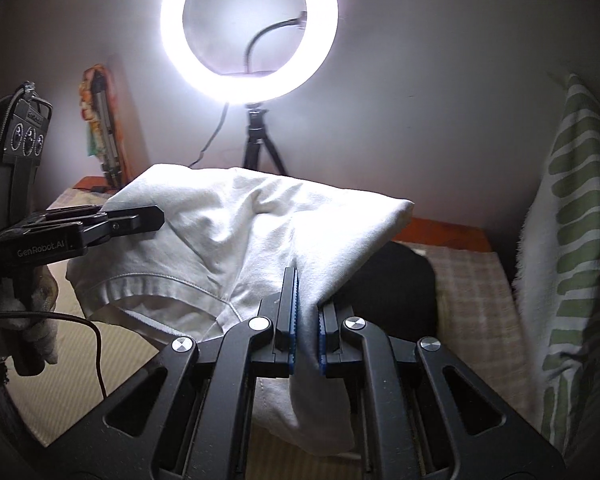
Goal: Fold small clothes
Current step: 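Lift and carry the folded shirt onto the dark clothes stack with both grippers, then lower the shirt onto the stack and open both grippers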
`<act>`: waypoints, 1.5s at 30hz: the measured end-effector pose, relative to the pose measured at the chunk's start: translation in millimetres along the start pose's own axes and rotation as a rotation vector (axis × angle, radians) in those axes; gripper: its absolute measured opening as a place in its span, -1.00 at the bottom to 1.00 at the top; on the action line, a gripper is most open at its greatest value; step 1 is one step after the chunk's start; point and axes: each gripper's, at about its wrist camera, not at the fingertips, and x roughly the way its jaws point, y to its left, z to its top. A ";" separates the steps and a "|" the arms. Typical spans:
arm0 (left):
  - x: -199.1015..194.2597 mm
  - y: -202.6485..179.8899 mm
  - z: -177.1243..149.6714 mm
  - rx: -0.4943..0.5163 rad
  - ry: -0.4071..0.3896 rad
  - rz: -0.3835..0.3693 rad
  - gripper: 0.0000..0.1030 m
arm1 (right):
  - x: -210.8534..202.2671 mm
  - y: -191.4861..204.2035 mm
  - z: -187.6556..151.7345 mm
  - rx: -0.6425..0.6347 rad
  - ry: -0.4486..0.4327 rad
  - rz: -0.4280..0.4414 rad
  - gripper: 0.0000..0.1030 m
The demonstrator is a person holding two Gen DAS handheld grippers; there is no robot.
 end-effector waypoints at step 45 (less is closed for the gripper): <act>13.6 -48.8 -22.2 0.171 0.057 0.125 0.45 | 20.9 -48.6 -27.4 0.118 0.105 -0.174 -0.13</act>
